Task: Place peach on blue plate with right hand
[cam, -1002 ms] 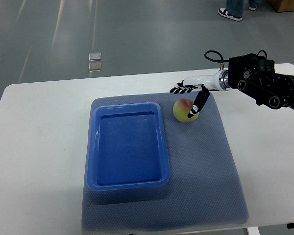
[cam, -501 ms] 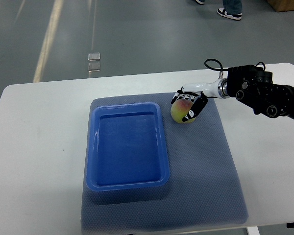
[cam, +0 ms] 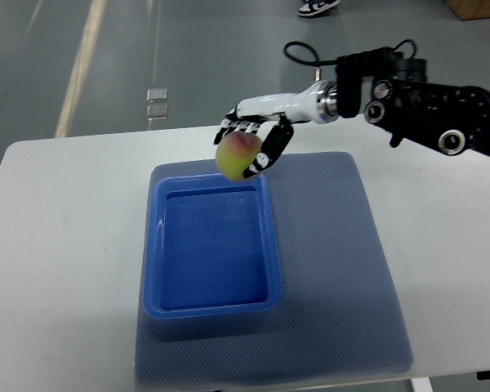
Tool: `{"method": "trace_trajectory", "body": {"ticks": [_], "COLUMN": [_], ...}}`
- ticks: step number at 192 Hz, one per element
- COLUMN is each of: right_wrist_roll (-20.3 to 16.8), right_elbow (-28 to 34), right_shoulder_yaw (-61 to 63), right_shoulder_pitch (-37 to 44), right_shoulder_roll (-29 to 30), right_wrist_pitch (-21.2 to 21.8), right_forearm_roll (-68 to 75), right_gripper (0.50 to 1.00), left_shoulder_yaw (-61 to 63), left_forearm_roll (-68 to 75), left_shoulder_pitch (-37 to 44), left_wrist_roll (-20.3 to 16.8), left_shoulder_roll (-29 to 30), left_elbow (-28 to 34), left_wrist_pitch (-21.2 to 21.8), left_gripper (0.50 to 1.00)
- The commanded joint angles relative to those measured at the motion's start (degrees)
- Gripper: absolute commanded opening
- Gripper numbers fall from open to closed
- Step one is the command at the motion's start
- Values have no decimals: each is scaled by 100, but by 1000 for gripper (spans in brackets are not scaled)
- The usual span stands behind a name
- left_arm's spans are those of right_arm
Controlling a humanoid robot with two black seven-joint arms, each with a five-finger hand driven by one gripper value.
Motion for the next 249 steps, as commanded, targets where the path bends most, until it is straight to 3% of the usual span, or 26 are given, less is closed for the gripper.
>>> {"method": "trace_trajectory", "body": {"ticks": [1,33,73,80,90,91,92,93,100,103,112,113,137,150,160,163,179,207,217,218,233,235,249], "right_wrist_roll": [-5,4,13,22,22,39,39,39,48,57,57,65,66,66,66,66,74,83,83,92,92,109,285], "right_elbow": [-311,-786,-1032,-1032,-1032,-1032,-1032,-1032,-1032,-1023,-1023,-988,-961,-724,-724,-698,-707,-759,-759,-777,-803,-812,-821], "right_shoulder_yaw": [-406,-846,-837,-828,-828,-802,-802,-793,-758,-749,-749,-732,-591,261,262,841,1615,3433,3434,4113,4489,5095,5561], "right_shoulder_pitch": [-30,-328,-663,-689,-689,-698,-698,-698,-698,-689,-689,-646,-549,-294,-294,-302,-425,-1585,-1586,-2073,-2385,-2982,-3510], "right_shoulder_roll": [667,1361,1396,1396,1396,1396,1396,1396,1396,1396,1396,1396,1361,913,913,632,350,51,51,104,130,209,490], "right_wrist_pitch": [-172,-427,-471,-470,-471,-462,-462,-462,-444,-401,-400,-383,-383,-155,-154,-31,-40,-49,-49,-57,-57,-57,-49], "right_forearm_roll": [-83,-100,-320,-311,-311,-311,-311,-311,-302,-285,-285,-250,-197,66,67,435,990,2456,2458,3023,3363,3994,4514], "right_gripper": [500,500,500,553,554,717,719,762,829,882,883,947,948,948,948,948,948,948,948,948,948,948,948], "left_shoulder_yaw": [-8,-8,0,0,0,0,0,0,0,0,0,-8,0,-8,-8,0,0,0,0,0,0,0,0], "left_forearm_roll": [-1,-1,-1,-1,-1,-1,-1,-1,-1,-9,-10,-10,-10,-9,-10,-1,-1,-1,-1,-1,-1,8,-1], "left_shoulder_pitch": [3,3,3,3,3,3,3,3,3,3,3,3,3,3,3,3,3,3,3,3,3,3,3], "left_wrist_roll": [3,-5,3,-5,-5,3,3,-5,3,-5,-5,-5,3,3,3,3,3,3,3,3,3,3,3], "left_shoulder_roll": [0,0,0,0,0,0,0,0,0,0,0,0,0,0,0,0,0,0,0,0,0,0,0], "left_elbow": [9,9,0,0,0,9,9,9,9,9,9,9,26,35,35,35,26,0,0,-9,-9,-9,-9], "left_wrist_pitch": [1,1,1,1,1,1,1,1,1,1,1,1,1,1,1,1,1,1,1,1,1,1,1], "left_gripper": [1000,1000,1000,1000,1000,1000,1000,1000,1000,1000,1000,1000,1000,1000,1000,1000,1000,1000,1000,1000,1000,1000,1000]}}
